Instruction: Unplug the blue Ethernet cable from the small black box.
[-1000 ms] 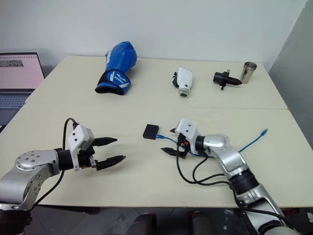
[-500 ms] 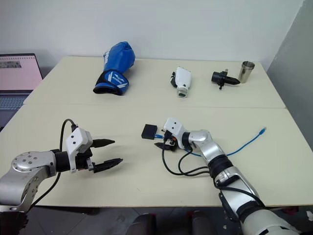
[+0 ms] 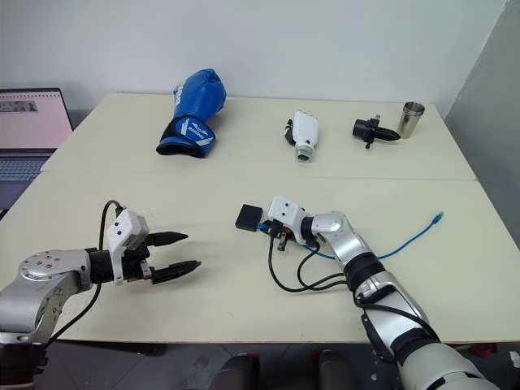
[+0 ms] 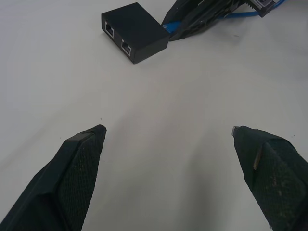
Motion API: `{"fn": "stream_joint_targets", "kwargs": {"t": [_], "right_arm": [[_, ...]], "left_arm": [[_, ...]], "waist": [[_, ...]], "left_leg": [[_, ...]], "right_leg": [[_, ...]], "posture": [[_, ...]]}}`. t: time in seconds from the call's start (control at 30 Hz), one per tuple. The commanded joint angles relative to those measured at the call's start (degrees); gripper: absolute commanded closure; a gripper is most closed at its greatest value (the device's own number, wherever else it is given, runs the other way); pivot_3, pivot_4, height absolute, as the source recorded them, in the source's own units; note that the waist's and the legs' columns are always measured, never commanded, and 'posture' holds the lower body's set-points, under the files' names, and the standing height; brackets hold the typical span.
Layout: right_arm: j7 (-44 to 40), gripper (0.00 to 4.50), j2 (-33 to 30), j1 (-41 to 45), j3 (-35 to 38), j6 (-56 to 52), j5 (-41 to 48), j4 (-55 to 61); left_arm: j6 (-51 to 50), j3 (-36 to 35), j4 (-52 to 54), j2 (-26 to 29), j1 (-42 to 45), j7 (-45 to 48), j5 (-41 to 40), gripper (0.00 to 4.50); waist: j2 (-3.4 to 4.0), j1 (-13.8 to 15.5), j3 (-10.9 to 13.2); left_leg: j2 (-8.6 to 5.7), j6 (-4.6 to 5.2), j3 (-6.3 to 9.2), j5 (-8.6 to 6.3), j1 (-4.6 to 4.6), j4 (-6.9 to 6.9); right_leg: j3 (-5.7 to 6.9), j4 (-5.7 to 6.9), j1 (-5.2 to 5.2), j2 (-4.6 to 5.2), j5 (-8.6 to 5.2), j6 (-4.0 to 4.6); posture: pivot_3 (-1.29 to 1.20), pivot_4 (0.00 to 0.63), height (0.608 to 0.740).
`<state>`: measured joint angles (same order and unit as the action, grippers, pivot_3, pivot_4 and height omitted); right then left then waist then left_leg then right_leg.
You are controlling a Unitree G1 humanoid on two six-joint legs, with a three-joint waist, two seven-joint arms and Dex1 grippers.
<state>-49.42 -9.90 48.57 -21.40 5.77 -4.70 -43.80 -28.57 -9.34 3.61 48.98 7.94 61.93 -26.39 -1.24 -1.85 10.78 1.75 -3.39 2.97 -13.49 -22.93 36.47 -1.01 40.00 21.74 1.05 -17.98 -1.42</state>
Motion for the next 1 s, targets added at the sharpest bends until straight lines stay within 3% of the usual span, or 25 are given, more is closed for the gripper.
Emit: {"fn": "stream_joint_targets", "kwargs": {"t": [0.03, 0.2, 0.3, 0.6, 1.0], "right_arm": [[-1.6, 4.27, -3.5, -1.1, -0.1, 5.4, -1.7, 9.6], [-2.7, 4.27, -10.2, -4.3, -1.8, 14.8, -5.3, 20.6], [-2.5, 4.27, -11.6, -5.8, -1.4, 18.2, -4.6, 24.4], [-4.5, 4.27, -13.4, -10.1, 0.6, 21.7, 2.6, 34.4], [-8.0, 4.27, -16.4, -13.8, 0.9, 19.1, 7.7, 41.6]], "left_arm": [[-7.2, -2.8, 0.2, -1.7, 2.2, -0.5, -6.7, 0.00], [-24.0, -5.7, 2.9, -3.8, 4.4, -2.1, -20.2, 0.00], [-28.9, -6.7, 3.6, -5.3, 5.2, -3.7, -24.8, 0.00], [-34.6, -7.5, 3.3, -10.7, 9.6, -9.3, -32.3, 0.00], [-37.3, -6.6, 4.8, -11.5, 12.2, -11.4, -35.8, 0.00]], "waist": [[0.01, 0.1, 0.0], [0.00, -0.1, 0.0], [-0.01, -0.2, 0.0], [-0.01, 0.0, 0.0], [-0.01, 0.0, 0.0]], "left_leg": [[-0.01, 0.00, 0.01, 0.00, -0.02, 0.00], [0.01, 0.00, 0.02, 0.00, -0.04, 0.02], [0.02, 0.00, 0.03, 0.00, -0.01, 0.02], [0.01, -0.02, 0.07, 0.01, 0.01, 0.07], [-0.01, -0.02, 0.14, 0.01, 0.04, 0.21]], "right_leg": [[0.00, -0.01, 0.00, 0.01, 0.00, 0.00], [0.01, -0.02, 0.00, 0.02, 0.00, -0.01], [0.01, -0.01, -0.01, 0.00, -0.01, -0.01], [0.01, 0.01, -0.07, 0.03, 0.00, -0.01], [0.04, -0.02, -0.22, 0.04, 0.00, -0.01]], "posture": [[0.00, 0.150, 0.740], [0.00, 0.150, 0.740], [0.00, 0.150, 0.740], [0.00, 0.150, 0.740], [0.00, 0.150, 0.740]]}}
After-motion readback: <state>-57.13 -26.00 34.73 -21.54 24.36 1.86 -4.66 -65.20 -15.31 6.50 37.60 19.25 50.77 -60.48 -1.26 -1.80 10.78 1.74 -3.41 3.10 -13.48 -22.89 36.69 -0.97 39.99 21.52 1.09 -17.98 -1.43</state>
